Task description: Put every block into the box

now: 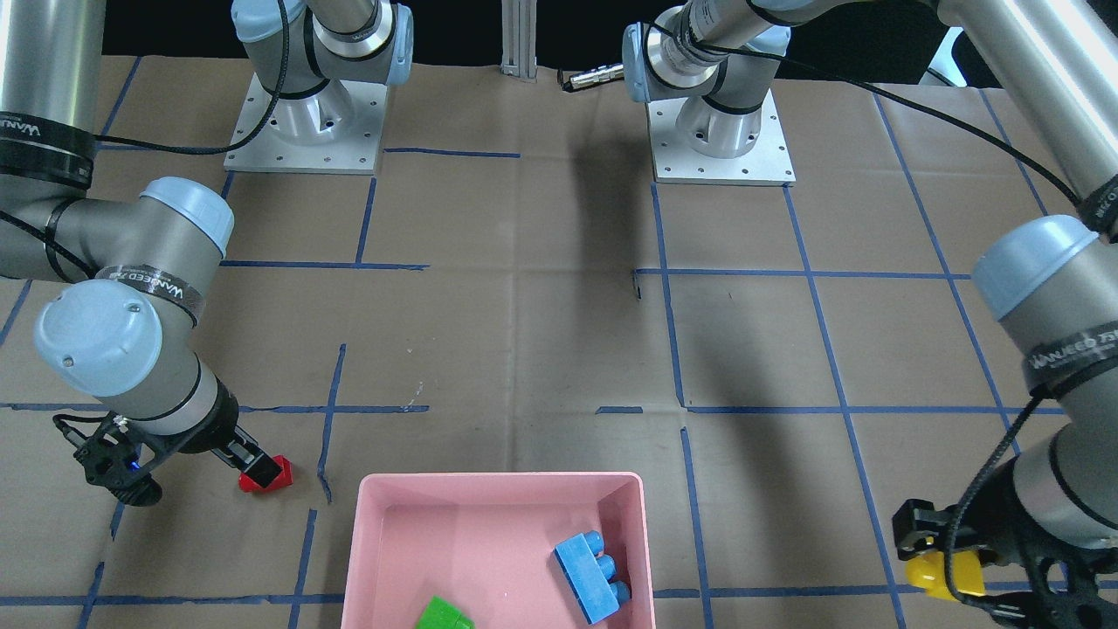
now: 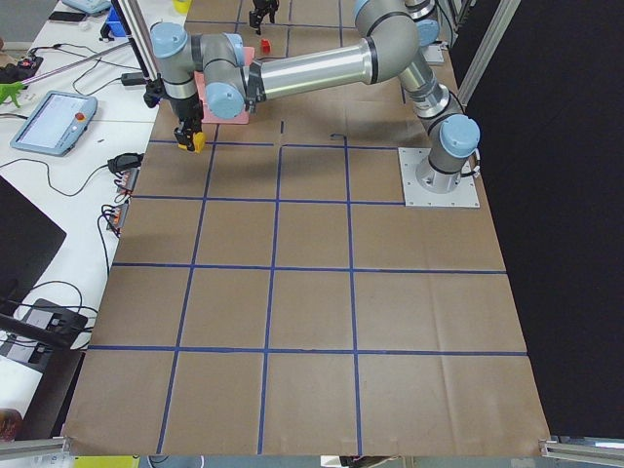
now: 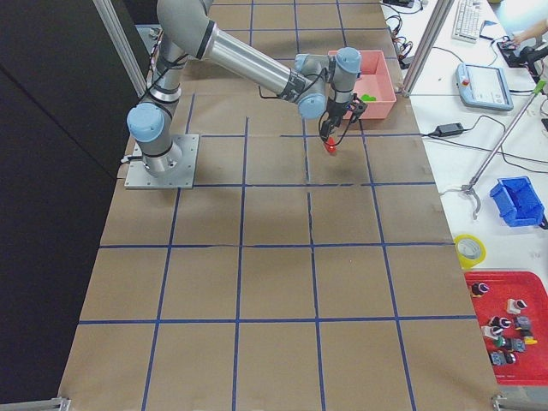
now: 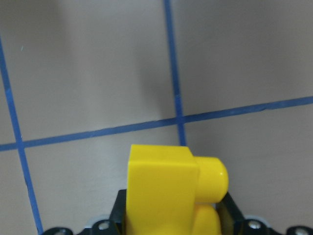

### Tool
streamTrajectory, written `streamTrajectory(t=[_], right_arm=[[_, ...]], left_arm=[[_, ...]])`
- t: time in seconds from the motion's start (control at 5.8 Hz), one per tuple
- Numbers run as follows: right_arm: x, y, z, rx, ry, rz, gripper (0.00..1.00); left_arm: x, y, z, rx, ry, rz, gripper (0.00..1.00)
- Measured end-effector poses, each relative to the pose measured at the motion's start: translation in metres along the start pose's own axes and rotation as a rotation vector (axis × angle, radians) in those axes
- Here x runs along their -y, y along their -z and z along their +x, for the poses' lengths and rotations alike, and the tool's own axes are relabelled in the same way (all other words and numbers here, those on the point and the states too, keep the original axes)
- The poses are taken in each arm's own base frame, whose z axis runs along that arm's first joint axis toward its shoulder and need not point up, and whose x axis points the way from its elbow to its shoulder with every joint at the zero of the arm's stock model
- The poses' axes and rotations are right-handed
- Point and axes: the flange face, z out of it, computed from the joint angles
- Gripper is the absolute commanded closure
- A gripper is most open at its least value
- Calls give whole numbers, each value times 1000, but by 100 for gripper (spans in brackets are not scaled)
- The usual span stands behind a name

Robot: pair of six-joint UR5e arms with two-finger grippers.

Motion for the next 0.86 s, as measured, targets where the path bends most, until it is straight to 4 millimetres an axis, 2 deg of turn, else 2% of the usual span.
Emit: streamTrajectory(t=[0.17, 0.34, 0.52, 0.69, 0.86], right_arm=[[1, -2, 1, -7, -83, 5, 0], [3, -4, 0, -2, -159, 8, 0], [6, -3, -2, 11, -235, 13, 0], [9, -6, -5, 28, -288, 23, 0], [11, -16, -8, 31, -317, 23, 0]], left_arm=[[9, 3, 62, -13, 71, 8, 86], [14, -4, 120, -28, 131, 2, 86], [16, -21, 173, -43, 174, -13, 86], [20, -47, 219, -72, 241, -19, 86], [24, -71, 255, -108, 302, -7, 85]])
